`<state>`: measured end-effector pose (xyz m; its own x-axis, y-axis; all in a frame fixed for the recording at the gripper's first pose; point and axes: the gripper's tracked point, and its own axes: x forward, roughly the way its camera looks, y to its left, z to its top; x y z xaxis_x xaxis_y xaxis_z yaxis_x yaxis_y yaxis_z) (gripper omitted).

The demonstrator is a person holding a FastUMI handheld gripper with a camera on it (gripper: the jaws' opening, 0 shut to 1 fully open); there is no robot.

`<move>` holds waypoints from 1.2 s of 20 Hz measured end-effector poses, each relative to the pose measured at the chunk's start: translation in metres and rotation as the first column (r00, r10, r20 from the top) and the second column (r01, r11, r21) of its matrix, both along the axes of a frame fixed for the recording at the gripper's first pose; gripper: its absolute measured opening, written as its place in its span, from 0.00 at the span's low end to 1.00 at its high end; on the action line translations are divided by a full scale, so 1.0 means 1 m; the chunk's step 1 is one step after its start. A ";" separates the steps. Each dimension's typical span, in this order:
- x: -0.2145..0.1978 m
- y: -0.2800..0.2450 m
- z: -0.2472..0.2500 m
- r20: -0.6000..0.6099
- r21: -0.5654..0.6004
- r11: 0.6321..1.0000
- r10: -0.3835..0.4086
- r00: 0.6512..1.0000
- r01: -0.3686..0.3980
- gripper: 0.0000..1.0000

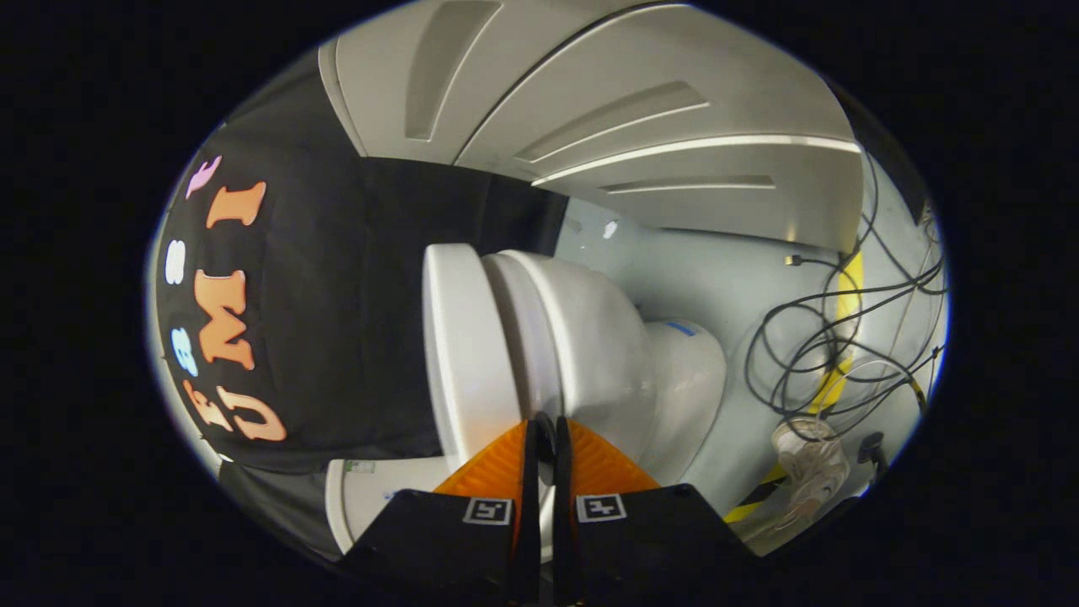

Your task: Open the toilet lid.

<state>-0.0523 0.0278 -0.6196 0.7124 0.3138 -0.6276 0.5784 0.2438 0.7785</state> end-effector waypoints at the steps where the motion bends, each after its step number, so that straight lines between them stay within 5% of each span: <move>1: -0.005 0.001 0.005 -0.006 -0.003 1.000 0.013 1.000 -0.013 0.08; 11: 0.013 0.016 0.066 0.037 -0.179 0.975 0.138 0.990 -0.129 0.08; 15: 0.026 0.027 0.096 0.061 -0.302 0.938 0.195 0.979 -0.168 0.08; 24: 0.035 0.070 0.162 0.125 -0.402 0.898 0.248 0.961 -0.180 0.08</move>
